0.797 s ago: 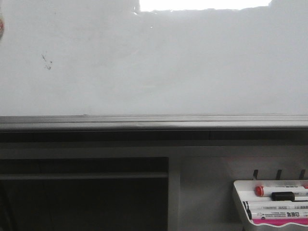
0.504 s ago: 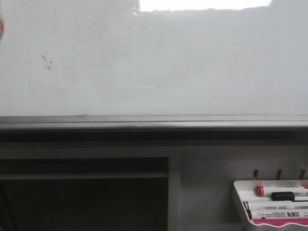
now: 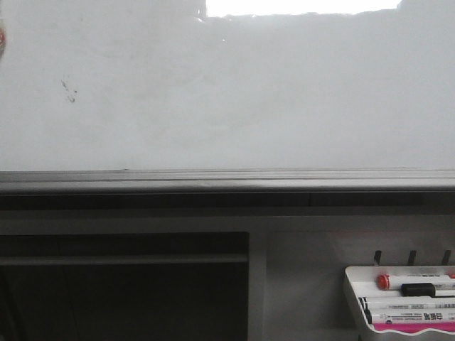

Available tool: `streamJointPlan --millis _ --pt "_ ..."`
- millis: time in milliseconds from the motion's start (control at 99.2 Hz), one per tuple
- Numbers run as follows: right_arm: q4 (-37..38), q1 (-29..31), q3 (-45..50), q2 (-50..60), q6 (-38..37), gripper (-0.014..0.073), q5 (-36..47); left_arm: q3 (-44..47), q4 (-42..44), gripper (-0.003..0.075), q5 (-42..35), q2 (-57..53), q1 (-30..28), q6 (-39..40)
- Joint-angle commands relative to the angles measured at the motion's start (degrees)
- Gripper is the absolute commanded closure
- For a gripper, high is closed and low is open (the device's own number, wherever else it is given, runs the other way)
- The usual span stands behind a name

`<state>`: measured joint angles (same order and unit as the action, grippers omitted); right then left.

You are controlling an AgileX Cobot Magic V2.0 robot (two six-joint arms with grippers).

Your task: Write number 2 on whiteboard

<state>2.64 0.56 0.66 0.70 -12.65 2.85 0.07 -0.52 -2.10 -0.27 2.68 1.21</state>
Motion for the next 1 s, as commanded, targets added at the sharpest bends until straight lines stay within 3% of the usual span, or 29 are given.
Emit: streamJointPlan --millis 0,81,242,494,716,988 --pt "0.5 0.4 1.4 0.8 0.4 0.0668 4.8 0.6 -0.4 0.0740 -4.4 -1.5 -0.3 0.5" --pt "2.3 0.4 1.4 0.8 0.9 0.0668 6.1 0.6 -0.4 0.0740 -4.4 -1.5 -0.3 0.5" --pt "14.5 0.4 1.4 0.8 1.6 0.0668 6.2 0.6 -0.4 0.0740 -4.8 -1.5 -0.3 0.5" --pt "14.8 0.4 -1.3 0.7 1.0 0.0668 7.8 -1.4 -0.5 0.0740 -4.8 -1.5 -0.3 0.5" --pt "12.4 0.4 -12.5 -0.2 -0.1 0.0668 -5.0 -13.3 -2.0 0.0740 1.8 -0.7 -0.3 0.5" --pt "10.7 0.4 -26.4 -10.8 -0.1 0.0668 -16.3 -30.7 -1.1 0.0740 18.1 10.4 -0.3 0.0"
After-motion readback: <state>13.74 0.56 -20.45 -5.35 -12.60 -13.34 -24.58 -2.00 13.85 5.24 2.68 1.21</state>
